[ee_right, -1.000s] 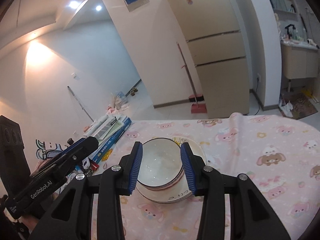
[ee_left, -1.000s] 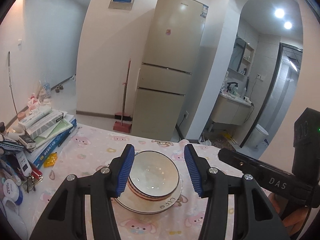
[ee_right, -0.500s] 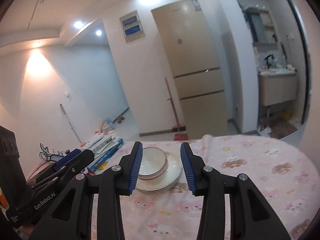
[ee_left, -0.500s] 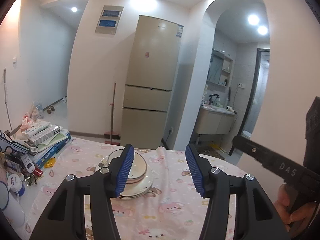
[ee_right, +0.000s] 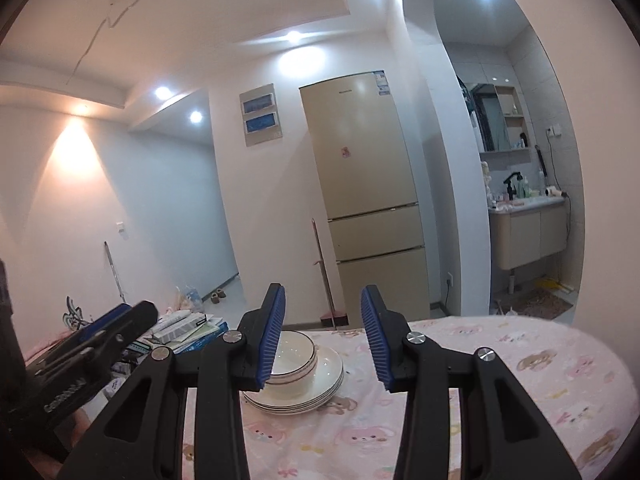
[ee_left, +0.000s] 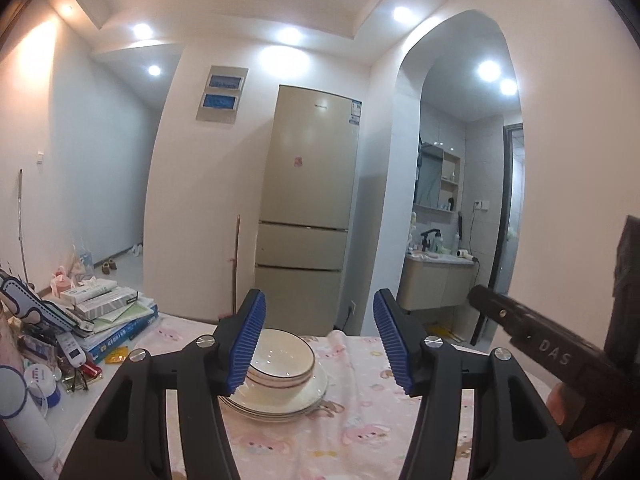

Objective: Organize plates and bowls

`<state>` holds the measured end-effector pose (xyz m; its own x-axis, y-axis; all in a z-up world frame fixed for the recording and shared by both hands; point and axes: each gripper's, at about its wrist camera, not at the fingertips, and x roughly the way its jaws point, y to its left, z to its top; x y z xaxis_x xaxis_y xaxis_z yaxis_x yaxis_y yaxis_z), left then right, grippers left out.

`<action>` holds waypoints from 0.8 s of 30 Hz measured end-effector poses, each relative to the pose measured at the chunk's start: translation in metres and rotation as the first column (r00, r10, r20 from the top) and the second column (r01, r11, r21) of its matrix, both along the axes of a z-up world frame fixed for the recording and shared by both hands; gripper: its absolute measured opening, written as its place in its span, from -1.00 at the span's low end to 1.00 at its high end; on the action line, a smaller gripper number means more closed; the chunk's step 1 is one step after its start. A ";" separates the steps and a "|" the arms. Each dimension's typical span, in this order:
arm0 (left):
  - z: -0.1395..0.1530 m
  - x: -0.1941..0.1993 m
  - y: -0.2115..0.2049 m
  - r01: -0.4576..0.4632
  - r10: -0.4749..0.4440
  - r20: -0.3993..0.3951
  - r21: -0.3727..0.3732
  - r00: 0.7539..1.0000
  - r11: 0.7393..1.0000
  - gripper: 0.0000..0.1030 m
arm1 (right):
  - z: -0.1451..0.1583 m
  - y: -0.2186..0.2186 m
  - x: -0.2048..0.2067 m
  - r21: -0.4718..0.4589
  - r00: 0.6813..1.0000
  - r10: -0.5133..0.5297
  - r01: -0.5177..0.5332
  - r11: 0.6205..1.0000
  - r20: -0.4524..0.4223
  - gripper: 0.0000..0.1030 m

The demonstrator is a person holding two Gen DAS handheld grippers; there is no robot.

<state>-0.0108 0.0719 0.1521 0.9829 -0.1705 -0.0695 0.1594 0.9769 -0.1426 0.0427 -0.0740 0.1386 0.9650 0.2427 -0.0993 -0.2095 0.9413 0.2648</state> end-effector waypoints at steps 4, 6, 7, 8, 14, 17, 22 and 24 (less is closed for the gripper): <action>-0.033 0.017 0.020 -0.019 0.017 0.074 0.026 0.997 0.999 0.15 | -0.028 0.022 0.025 -0.011 1.000 0.004 -0.004 1.000 0.020 -0.22; -0.050 0.030 0.030 -0.016 0.014 0.085 0.028 0.996 0.999 0.24 | -0.043 0.033 0.031 -0.041 0.997 -0.011 0.015 0.999 0.078 -0.16; -0.059 0.037 0.035 -0.022 0.019 0.092 0.026 0.996 0.999 0.34 | -0.050 0.039 0.035 -0.054 0.995 -0.011 0.017 0.998 0.100 -0.13; -0.064 0.042 0.038 -0.023 0.020 0.096 0.031 0.995 0.999 0.37 | -0.056 0.043 0.039 -0.055 0.994 0.001 0.005 0.998 0.110 -0.10; -0.101 0.081 0.052 0.011 -0.018 0.097 0.073 0.995 0.997 0.47 | -0.084 0.073 0.069 -0.119 0.982 0.121 -0.104 0.987 0.143 0.27; -0.119 0.093 0.062 -0.027 0.021 0.096 0.068 0.995 0.997 0.69 | -0.100 0.081 0.079 -0.150 0.976 0.087 -0.057 0.987 0.199 0.43; -0.137 0.104 0.074 -0.009 0.005 0.054 0.084 0.999 0.996 1.00 | -0.123 0.067 0.105 -0.113 0.994 0.063 -0.053 0.992 0.092 0.75; -0.141 0.106 0.079 -0.031 0.029 0.043 0.060 0.999 0.998 1.00 | -0.129 0.057 0.111 -0.062 0.996 0.069 -0.066 0.996 0.059 0.83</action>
